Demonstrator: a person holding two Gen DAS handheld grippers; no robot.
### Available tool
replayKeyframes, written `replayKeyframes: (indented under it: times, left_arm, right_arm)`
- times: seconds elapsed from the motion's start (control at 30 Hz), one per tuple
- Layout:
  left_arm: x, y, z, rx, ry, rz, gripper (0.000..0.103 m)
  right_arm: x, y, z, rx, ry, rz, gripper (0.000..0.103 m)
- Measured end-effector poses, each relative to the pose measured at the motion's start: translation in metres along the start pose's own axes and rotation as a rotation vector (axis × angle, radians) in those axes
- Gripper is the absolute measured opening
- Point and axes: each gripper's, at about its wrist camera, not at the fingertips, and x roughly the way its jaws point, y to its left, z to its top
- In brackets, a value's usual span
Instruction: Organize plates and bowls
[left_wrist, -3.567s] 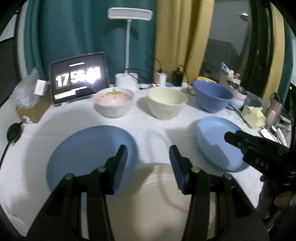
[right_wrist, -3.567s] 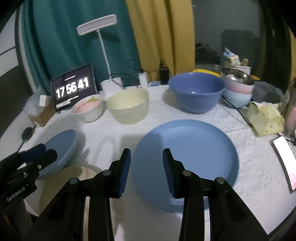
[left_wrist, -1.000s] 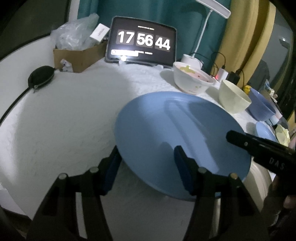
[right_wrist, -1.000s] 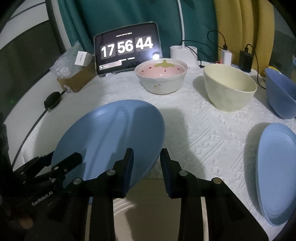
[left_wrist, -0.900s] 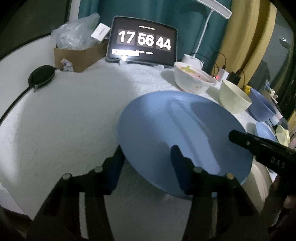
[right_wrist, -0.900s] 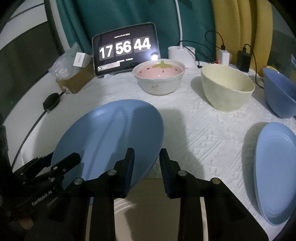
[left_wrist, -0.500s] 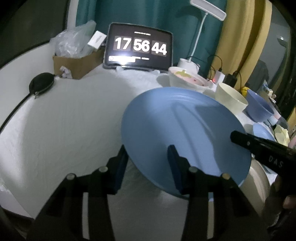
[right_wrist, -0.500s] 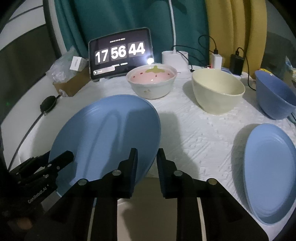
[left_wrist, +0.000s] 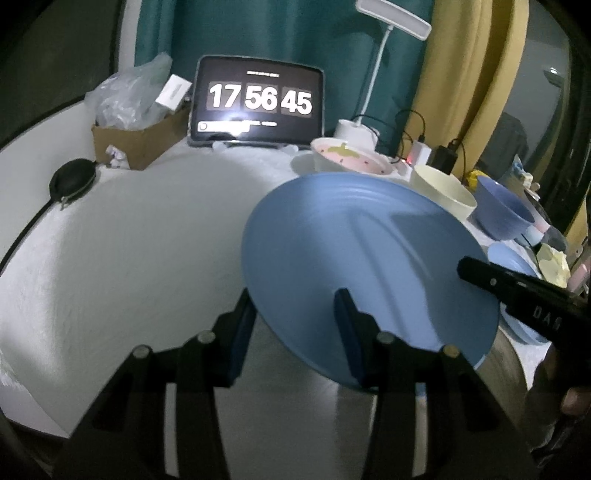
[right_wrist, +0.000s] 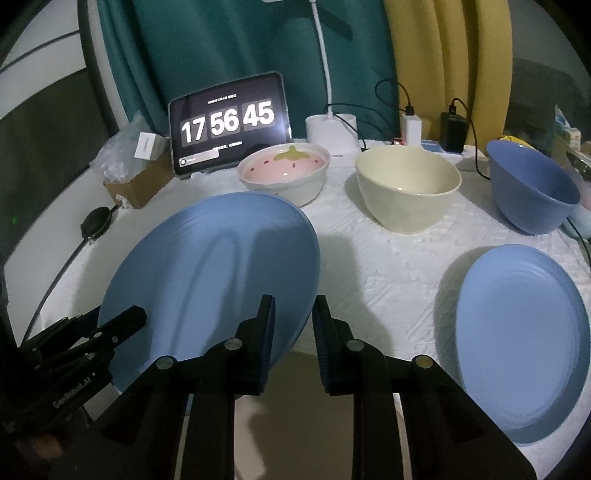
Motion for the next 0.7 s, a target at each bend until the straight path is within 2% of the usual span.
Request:
replayKeyframes:
  times: [0.7]
  left_arm:
    - [-0.008, -0.037, 0.004, 0.059, -0.009, -0.010, 0.045]
  right_arm:
    - [-0.027, -0.030, -0.001, 0.055, -0.052, -0.003, 0.022]
